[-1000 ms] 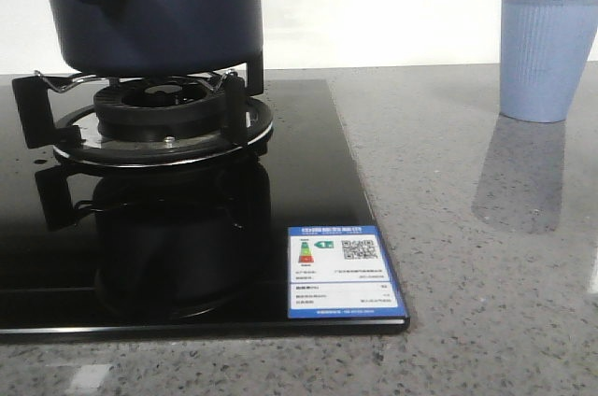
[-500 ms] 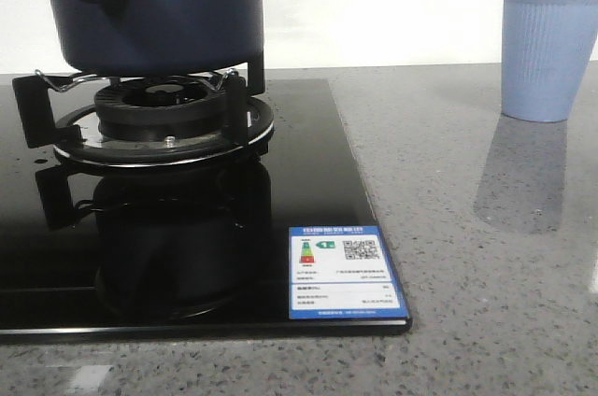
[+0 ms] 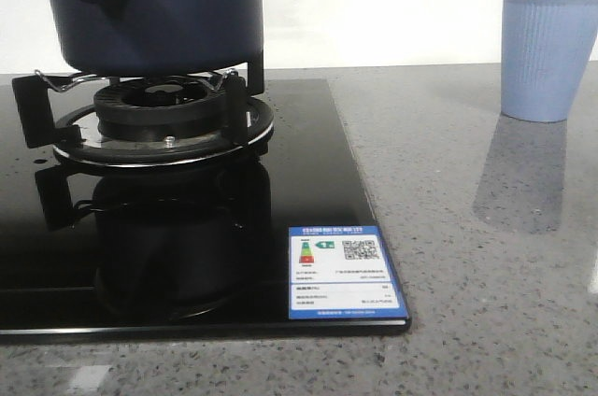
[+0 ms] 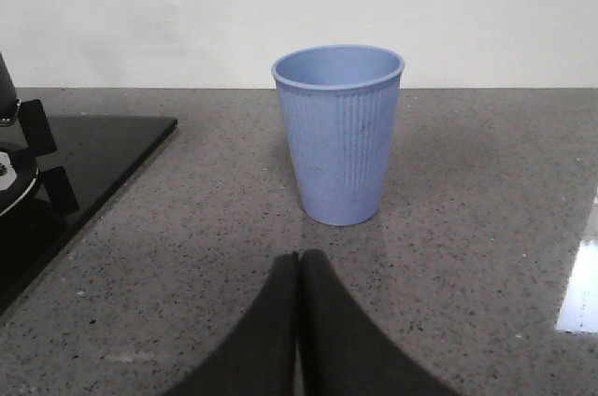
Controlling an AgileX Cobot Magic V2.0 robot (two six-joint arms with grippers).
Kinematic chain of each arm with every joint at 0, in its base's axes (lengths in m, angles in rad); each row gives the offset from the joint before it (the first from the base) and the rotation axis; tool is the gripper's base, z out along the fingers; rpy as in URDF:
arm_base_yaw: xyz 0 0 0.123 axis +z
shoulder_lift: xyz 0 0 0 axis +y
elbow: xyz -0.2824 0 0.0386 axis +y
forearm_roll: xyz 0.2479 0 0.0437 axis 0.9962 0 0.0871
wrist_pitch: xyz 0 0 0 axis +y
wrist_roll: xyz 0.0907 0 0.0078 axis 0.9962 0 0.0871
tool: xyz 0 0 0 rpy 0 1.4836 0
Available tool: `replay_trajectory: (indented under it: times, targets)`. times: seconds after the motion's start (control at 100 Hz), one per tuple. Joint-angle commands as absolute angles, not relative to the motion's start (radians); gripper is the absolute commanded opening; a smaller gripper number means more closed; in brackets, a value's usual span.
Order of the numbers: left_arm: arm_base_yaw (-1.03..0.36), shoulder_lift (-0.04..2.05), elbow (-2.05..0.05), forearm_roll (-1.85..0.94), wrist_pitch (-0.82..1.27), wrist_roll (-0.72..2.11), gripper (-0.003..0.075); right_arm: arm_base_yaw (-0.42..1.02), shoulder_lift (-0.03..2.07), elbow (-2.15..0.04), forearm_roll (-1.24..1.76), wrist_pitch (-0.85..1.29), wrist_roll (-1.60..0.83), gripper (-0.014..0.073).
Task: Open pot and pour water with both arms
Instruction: 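Release the lid knob and raise the left gripper away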
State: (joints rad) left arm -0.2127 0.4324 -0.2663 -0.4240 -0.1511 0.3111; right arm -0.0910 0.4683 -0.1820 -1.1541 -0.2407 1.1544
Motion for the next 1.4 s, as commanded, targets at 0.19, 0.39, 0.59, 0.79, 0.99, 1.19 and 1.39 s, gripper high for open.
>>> replay_trajectory:
  times: [0.19,0.39,0.59,0.79,0.99,1.19,1.39]
  targets:
    - [-0.254,0.406,-0.274,-0.429,-0.234,0.293,-0.0019,-0.095,0.47,-0.207,-1.146,-0.276,1.152,-0.0067]
    - [-0.2,0.279,-0.149,-0.238,-0.22,0.124,-0.0019,-0.095,0.47,-0.207,-1.146,-0.272,1.152,-0.0067]
    - [-0.116,0.08,-0.038,-0.117,-0.08,0.0,-0.0019,-0.095,0.47,-0.207,-1.146,-0.272,1.152,-0.0067]
    - [-0.065,-0.031,0.036,-0.117,0.006,-0.005,-0.0019,-0.095,0.47,-0.207,-1.146,-0.27,1.152,-0.0067]
    - [-0.067,-0.031,0.036,-0.117,0.076,0.0,-0.0019,-0.095,0.472,-0.207,-1.146,-0.27,1.152,-0.0067]
    - [-0.067,-0.031,0.034,-0.117,0.096,0.0,-0.0019,-0.095,0.472,-0.207,-1.146,-0.27,1.152,-0.0067]
    - [-0.067,-0.031,0.034,-0.117,0.096,0.0,-0.0019,-0.095,0.472,-0.207,-1.146,-0.27,1.152,-0.0067]
